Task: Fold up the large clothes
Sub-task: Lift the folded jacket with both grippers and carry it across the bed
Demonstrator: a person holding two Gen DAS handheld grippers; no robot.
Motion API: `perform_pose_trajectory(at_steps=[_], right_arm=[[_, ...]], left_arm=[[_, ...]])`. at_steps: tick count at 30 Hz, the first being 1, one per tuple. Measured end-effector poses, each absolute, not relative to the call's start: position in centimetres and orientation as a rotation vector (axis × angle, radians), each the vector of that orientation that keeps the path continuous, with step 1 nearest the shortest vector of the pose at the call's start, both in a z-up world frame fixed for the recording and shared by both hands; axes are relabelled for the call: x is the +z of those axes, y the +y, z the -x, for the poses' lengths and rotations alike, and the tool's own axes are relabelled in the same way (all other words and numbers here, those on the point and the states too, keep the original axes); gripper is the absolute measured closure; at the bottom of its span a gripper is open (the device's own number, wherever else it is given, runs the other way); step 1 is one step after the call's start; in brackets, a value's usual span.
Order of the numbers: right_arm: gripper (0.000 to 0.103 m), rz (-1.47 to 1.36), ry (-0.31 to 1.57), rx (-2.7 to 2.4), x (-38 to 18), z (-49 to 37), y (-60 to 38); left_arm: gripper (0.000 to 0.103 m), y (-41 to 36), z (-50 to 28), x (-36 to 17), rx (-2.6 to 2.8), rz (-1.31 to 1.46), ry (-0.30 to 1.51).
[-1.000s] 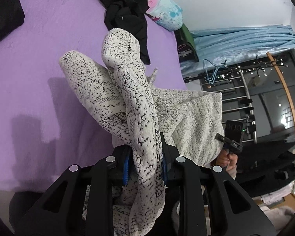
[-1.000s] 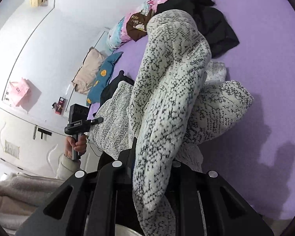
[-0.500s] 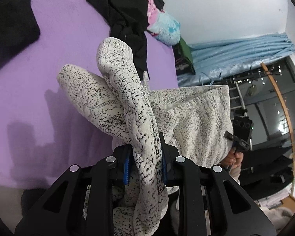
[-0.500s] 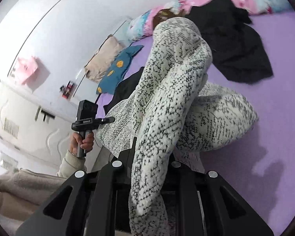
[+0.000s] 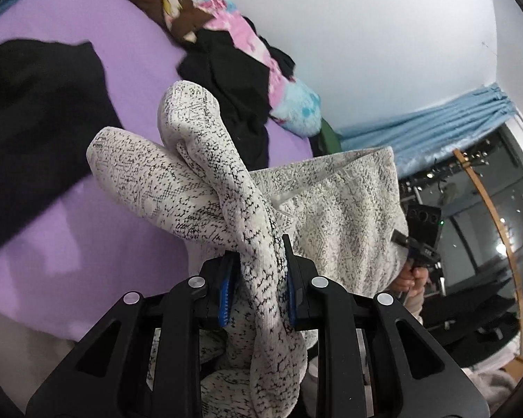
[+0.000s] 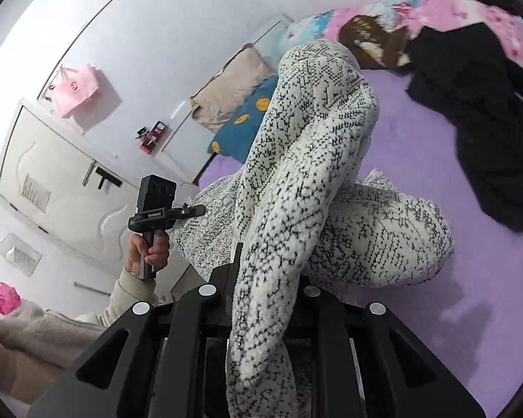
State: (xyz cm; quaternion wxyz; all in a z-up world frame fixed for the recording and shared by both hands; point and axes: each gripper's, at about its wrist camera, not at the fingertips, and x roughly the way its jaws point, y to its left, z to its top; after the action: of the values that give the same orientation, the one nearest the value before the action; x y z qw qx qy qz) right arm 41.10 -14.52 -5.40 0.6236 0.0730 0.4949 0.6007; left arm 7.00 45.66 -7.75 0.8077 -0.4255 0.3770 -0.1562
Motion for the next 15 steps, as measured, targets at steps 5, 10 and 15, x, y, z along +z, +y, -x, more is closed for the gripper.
perform_pose_trajectory(at_steps=[5,10,15], right_arm=[[0.088,-0.139,1.142,1.441,-4.2,-42.8,-10.7],[0.088,-0.099,1.138,1.495,-1.9,-44.4,-6.2],[0.088,-0.046,1.109,1.564,1.5,-43.7,1.2]], left_arm=[[0.082,49.5,-4.4,-6.0,-0.267,0.905,0.782],[0.082,53.9,-2.0,-3.8,-0.208,0.916,0.738],[0.082,58.6,0.3,-0.4,-0.165,0.919,0.674]])
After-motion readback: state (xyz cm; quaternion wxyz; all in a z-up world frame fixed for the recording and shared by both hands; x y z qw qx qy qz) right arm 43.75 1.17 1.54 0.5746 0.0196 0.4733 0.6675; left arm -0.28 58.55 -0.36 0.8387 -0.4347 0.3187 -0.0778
